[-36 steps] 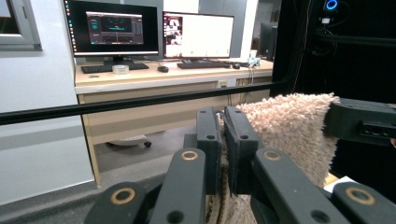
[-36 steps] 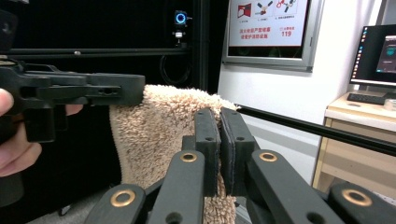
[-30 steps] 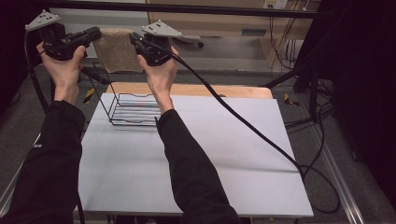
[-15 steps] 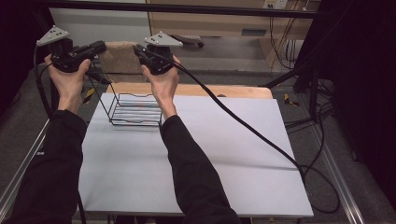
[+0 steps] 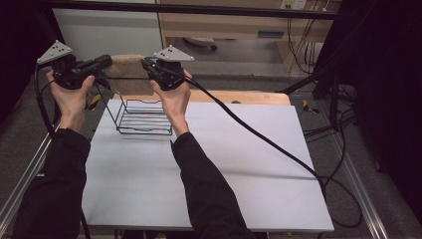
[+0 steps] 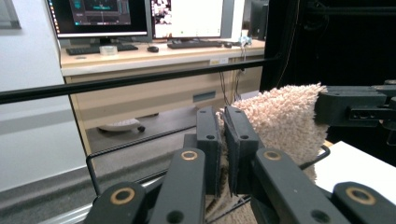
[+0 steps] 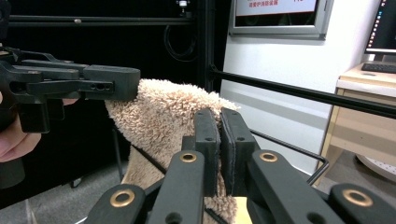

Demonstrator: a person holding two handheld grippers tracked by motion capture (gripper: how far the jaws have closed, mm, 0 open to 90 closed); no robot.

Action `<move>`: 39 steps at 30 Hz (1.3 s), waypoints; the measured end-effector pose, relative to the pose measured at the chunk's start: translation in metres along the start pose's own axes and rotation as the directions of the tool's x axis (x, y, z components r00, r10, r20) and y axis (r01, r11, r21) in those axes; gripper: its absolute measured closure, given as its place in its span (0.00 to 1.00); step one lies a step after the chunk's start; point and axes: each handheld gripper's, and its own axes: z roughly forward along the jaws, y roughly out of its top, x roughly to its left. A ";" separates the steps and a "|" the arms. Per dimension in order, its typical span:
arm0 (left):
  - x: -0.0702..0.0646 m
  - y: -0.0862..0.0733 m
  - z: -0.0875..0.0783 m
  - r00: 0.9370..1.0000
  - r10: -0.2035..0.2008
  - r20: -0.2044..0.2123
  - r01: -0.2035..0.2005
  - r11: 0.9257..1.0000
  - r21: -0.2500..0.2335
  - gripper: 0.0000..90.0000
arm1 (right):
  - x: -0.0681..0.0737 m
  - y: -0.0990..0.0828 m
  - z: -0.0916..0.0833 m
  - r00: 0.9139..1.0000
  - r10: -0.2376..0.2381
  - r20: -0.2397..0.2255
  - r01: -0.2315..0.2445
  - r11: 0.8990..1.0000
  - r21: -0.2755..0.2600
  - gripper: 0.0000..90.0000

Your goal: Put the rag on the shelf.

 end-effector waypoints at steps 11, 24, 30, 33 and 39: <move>-0.006 -0.010 -0.011 1.000 0.014 0.014 -0.014 1.000 0.028 0.93 | 0.006 -0.006 -0.008 0.999 -0.036 -0.021 0.036 0.999 0.039 0.95; -0.016 -0.018 -0.023 1.000 0.012 0.015 -0.013 0.996 0.087 0.88 | 0.010 -0.012 -0.016 0.995 -0.076 -0.066 0.082 0.992 0.096 0.95; -0.016 -0.011 -0.030 1.000 -0.007 0.006 0.006 0.996 0.094 0.82 | 0.011 -0.015 -0.017 0.993 -0.094 -0.076 0.102 0.988 0.114 0.95; -0.013 -0.003 -0.033 0.999 -0.051 0.001 0.051 0.995 0.081 0.81 | 0.011 -0.016 -0.017 0.992 -0.095 -0.080 0.104 0.988 0.118 0.95; -0.017 -0.004 -0.018 0.995 -0.093 0.033 0.087 0.984 0.153 0.90 | 0.012 -0.019 -0.018 0.990 -0.112 -0.086 0.123 0.985 0.124 0.95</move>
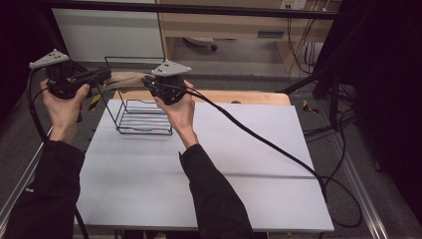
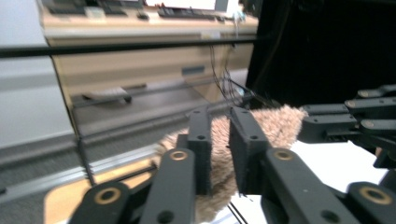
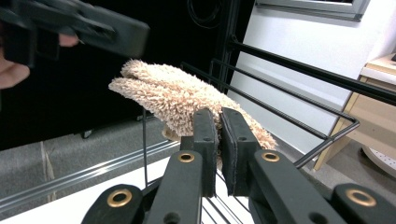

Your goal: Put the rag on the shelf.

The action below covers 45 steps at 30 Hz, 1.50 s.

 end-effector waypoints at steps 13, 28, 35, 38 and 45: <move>-0.002 -0.017 0.010 1.000 0.009 0.007 -0.010 0.997 0.072 1.00 | 0.002 -0.003 -0.001 1.000 0.003 -0.028 -0.002 0.999 0.035 0.83; 0.002 -0.032 0.009 0.999 0.037 -0.007 -0.036 0.996 0.082 1.00 | -0.003 0.010 -0.007 0.993 0.100 -0.063 -0.102 0.995 -0.015 0.79; 0.003 -0.039 0.011 0.999 0.051 -0.018 -0.049 0.995 0.089 0.99 | 0.003 -0.004 0.002 0.990 0.111 -0.089 -0.100 0.988 0.118 0.99; 0.004 -0.042 0.013 0.999 0.049 -0.022 -0.047 0.994 0.095 0.99 | 0.002 -0.009 0.006 0.994 0.095 -0.046 -0.086 0.983 0.164 1.00; 0.007 -0.044 0.018 0.999 0.039 -0.025 -0.036 0.995 0.092 0.99 | -0.004 -0.016 0.011 0.995 0.095 0.006 -0.094 0.981 0.171 1.00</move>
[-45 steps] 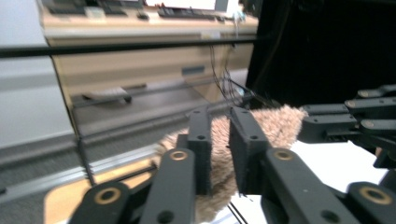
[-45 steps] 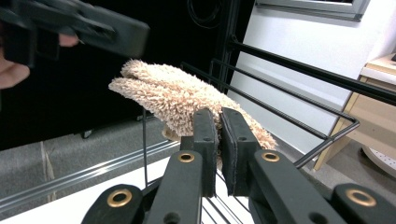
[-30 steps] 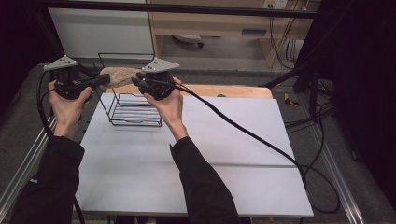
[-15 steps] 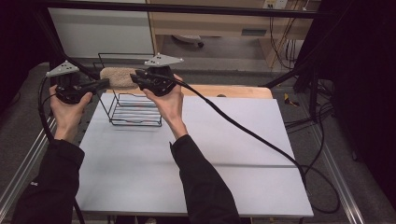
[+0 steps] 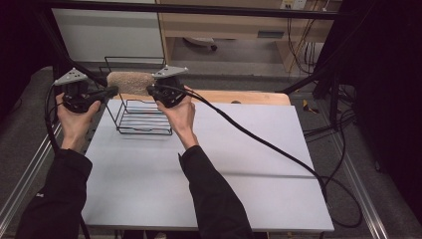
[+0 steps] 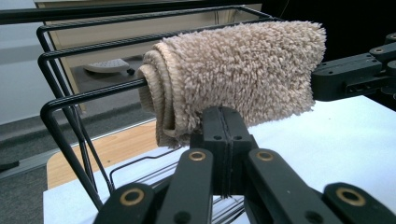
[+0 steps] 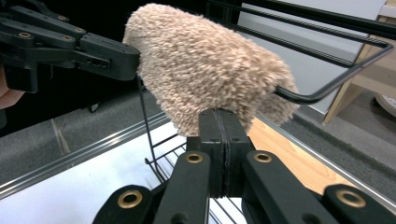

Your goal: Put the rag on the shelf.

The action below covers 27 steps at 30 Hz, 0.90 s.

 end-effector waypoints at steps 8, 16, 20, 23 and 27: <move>-0.001 0.000 0.003 1.000 0.001 0.001 -0.001 1.000 0.004 0.98 | -0.001 0.000 -0.002 1.000 -0.009 -0.013 0.009 1.000 -0.018 0.97; -0.007 -0.001 -0.007 1.000 0.006 0.007 -0.006 1.000 0.023 0.87 | 0.003 0.004 -0.019 0.999 -0.012 -0.042 0.011 0.999 -0.036 0.86; -0.009 -0.005 -0.013 1.000 -0.005 0.008 0.005 0.999 0.037 0.78 | 0.002 0.004 -0.032 0.999 -0.011 -0.048 0.009 0.999 -0.036 0.78; -0.013 -0.011 -0.016 1.000 -0.004 0.010 0.003 0.999 0.048 0.71 | 0.000 0.001 -0.042 0.999 -0.006 -0.044 0.005 0.999 -0.037 0.71; -0.018 -0.019 -0.018 1.000 0.003 0.019 -0.004 0.998 0.069 0.62 | -0.005 -0.006 -0.055 0.999 0.001 -0.039 -0.002 1.000 -0.019 0.61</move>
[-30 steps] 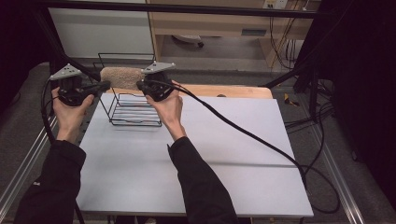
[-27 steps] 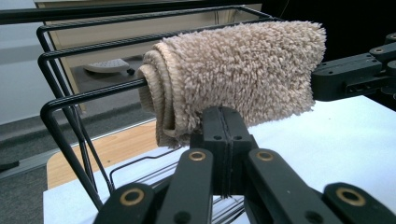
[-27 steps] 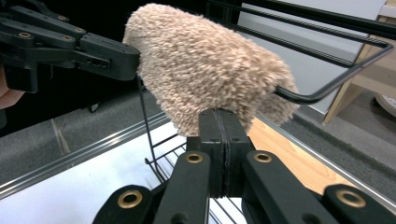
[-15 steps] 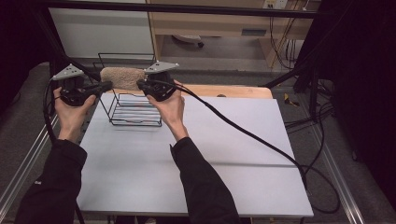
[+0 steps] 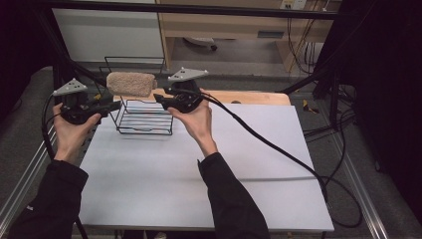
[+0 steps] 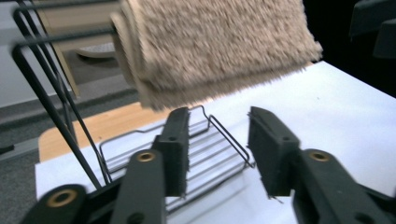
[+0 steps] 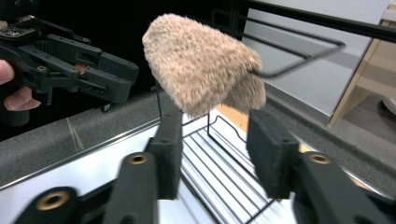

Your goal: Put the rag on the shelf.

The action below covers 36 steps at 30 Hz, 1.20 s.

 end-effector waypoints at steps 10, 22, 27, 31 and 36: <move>-0.019 -0.026 0.004 1.000 0.010 -0.021 -0.009 0.999 0.048 0.24 | -0.015 -0.025 -0.035 0.999 0.022 0.029 -0.023 0.998 0.056 0.26; -0.043 -0.074 0.018 1.000 0.011 -0.027 -0.008 0.992 0.124 0.10 | -0.041 -0.083 -0.087 0.995 0.066 0.080 -0.071 0.996 0.056 0.07; -0.052 -0.094 0.025 1.000 -0.004 0.002 0.004 0.990 0.142 0.10 | -0.053 -0.111 -0.108 0.989 0.104 0.107 -0.113 0.990 0.089 0.04; -0.059 -0.108 0.027 1.000 -0.010 0.014 0.007 0.988 0.153 0.10 | -0.060 -0.135 -0.123 0.984 0.138 0.113 -0.149 0.983 0.104 0.02; -0.065 -0.120 0.028 1.000 0.009 0.028 -0.013 0.988 0.155 0.11 | -0.067 -0.166 -0.137 0.976 0.180 0.123 -0.194 0.975 0.111 0.01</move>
